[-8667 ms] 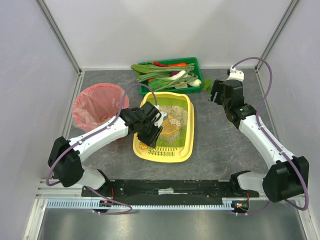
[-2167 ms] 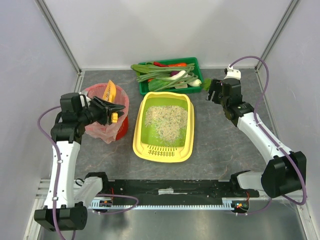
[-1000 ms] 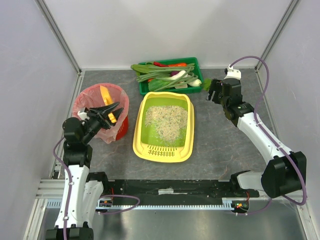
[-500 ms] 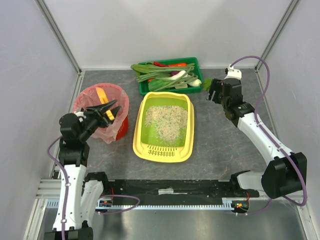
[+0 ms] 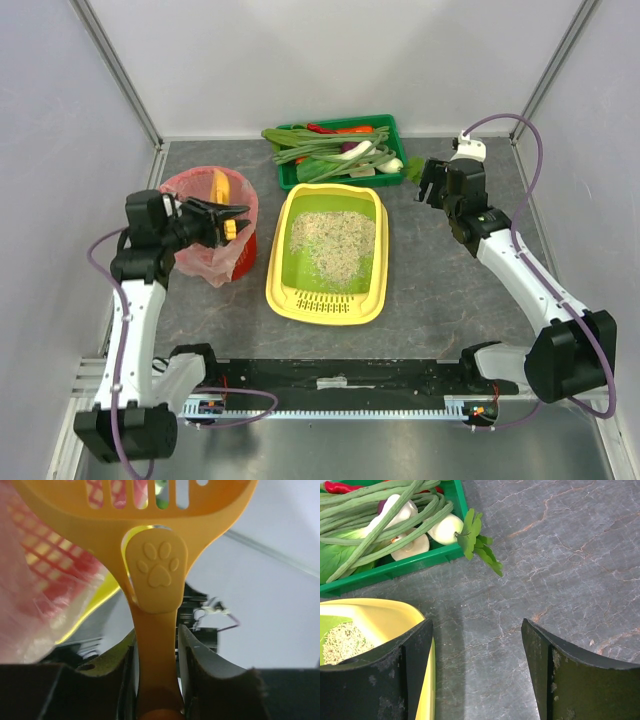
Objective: Clean the litter box
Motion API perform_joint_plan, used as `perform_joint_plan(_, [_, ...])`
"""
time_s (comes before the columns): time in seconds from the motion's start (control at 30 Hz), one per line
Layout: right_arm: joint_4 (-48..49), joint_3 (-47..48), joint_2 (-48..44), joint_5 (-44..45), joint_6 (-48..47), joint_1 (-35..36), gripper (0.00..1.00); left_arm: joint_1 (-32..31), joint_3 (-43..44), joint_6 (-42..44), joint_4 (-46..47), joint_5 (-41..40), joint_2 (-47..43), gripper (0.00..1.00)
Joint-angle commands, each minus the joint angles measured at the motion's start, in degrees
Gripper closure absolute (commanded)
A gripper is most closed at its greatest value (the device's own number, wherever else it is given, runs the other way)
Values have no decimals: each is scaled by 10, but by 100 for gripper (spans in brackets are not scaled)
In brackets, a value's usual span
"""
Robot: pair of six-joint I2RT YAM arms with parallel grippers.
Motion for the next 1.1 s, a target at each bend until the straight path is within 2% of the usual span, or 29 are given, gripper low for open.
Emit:
perform_joint_plan(0.0, [20, 1, -14, 13, -8, -2, 21, 4, 111, 217, -86, 45, 56, 98])
perform_joint_plan(0.03, [22, 1, -16, 16, -6, -2, 21, 4, 141, 284, -148, 33, 81, 98])
perform_joint_plan(0.1, [22, -4, -17, 19, -3, -2, 21, 4, 218, 366, -201, -3, 102, 98])
perform_joint_plan(0.2, [24, -10, -18, 20, 1, -2, 21, 2, 279, 436, -261, -47, 125, 98])
perform_joint_plan(0.33, [24, -7, -18, 18, -2, -2, 20, -18, 313, 502, -296, -82, 146, 98])
perform_joint_plan(0.4, [25, -4, -17, 17, -2, -2, 20, -78, 338, 527, -305, -122, 157, 98])
perform_joint_plan(0.43, [25, -4, -16, 17, -2, -2, 20, -136, 348, 534, -311, -142, 165, 98])
perform_joint_plan(0.5, [25, -3, -16, 17, 1, -2, 20, -203, 392, 554, -330, -211, 201, 98])
perform_joint_plan(0.53, [25, -5, -18, 16, 1, -2, 20, -258, 407, 561, -336, -227, 216, 98])
perform_joint_plan(0.63, [24, -6, -23, 16, 3, -2, 20, -330, 465, 586, -373, -259, 281, 98])
perform_joint_plan(0.87, [23, -17, -38, 34, 1, -2, 20, -436, 582, 672, -467, -330, 395, 98])
perform_joint_plan(1.07, [21, -18, -43, 43, -2, -2, 20, -475, 579, 698, -545, -329, 477, 98])
